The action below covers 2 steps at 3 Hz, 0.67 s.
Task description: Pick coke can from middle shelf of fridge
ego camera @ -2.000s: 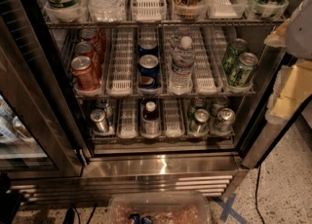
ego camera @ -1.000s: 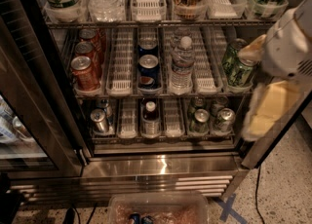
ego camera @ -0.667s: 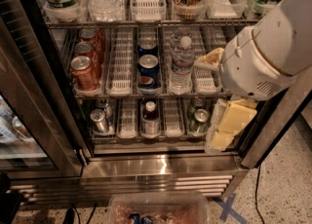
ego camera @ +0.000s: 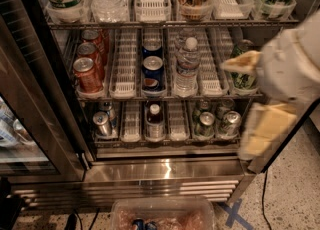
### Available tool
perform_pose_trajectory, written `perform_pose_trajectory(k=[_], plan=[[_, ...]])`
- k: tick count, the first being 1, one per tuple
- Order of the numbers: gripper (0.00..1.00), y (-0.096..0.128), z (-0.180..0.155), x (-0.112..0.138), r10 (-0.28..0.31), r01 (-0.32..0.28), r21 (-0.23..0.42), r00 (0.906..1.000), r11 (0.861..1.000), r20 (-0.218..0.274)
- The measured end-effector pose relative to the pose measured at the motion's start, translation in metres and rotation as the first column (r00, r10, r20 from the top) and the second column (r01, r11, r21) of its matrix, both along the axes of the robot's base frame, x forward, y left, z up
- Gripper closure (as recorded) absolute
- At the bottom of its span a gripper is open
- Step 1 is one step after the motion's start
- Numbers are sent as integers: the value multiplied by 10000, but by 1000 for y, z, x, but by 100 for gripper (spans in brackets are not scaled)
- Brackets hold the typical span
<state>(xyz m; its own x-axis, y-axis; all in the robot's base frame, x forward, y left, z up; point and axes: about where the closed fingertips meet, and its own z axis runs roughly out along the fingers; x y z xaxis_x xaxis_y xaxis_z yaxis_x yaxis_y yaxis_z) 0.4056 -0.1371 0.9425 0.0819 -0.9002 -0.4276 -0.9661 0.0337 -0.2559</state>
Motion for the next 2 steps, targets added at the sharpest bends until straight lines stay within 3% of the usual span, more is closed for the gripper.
perform_pose_trajectory(k=[1,2], plan=[[0,-128,-5,-15,-963,991,1009,9948,9899,-327],[0,-169,-3,-15,-1115,1124,1783,9936,9775,-149]])
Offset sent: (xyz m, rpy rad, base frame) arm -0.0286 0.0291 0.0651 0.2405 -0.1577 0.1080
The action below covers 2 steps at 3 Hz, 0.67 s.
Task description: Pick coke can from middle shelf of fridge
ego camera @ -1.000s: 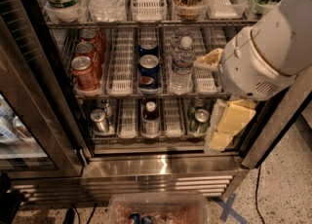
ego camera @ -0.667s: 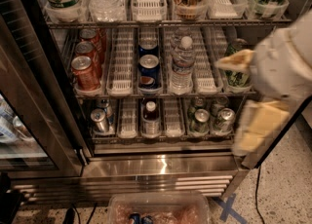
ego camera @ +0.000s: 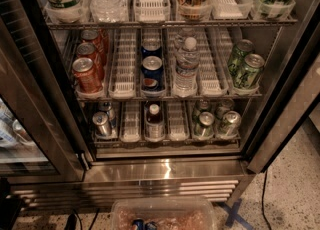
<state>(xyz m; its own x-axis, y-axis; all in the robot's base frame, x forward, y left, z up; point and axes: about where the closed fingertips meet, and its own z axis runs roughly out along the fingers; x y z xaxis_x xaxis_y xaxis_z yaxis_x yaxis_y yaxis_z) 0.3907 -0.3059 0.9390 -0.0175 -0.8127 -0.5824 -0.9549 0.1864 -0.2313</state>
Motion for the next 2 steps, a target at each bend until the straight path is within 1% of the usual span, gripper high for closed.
perform_pose_trajectory(k=[1,2], plan=[[0,67,24,4,576,-598,258,9951,9979,798],[0,128,45,-4,1256,-1300,258,9833,9912,1313]])
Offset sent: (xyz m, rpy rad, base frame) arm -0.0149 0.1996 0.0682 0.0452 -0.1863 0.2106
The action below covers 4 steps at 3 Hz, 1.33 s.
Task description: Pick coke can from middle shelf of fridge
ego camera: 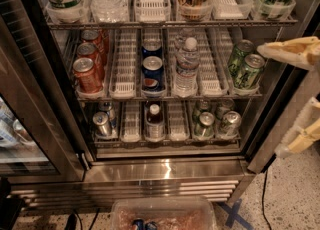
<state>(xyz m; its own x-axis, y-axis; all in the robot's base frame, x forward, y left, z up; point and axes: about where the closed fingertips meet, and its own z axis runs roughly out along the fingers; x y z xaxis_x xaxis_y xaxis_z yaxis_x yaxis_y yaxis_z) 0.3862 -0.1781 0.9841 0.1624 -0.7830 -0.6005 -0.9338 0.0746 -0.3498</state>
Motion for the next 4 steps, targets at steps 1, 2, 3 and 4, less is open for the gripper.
perform_pose_trajectory(k=[1,2,3,4], plan=[[0,33,11,-5,373,-374,18,9989,9993,283],[0,68,24,-11,780,-782,20,9952,9969,592],[0,69,25,-11,678,-678,-35,9952,9977,708],[0,68,8,-4,-50,13,414,9961,9991,883]])
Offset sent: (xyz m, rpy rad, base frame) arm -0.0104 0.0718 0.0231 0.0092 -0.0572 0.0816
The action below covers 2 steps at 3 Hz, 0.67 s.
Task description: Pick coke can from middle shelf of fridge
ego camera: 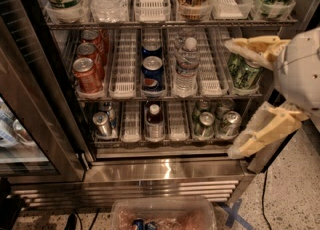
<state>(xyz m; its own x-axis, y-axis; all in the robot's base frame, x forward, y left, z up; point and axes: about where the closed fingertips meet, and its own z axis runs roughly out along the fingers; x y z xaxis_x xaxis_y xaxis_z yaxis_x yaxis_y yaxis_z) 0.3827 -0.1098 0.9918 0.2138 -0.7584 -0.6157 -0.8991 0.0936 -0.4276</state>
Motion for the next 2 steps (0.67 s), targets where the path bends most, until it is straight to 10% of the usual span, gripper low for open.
perform_pose_trajectory(k=[2], plan=[[0,8,-61,71,-934,933,815,9956,9923,-17]])
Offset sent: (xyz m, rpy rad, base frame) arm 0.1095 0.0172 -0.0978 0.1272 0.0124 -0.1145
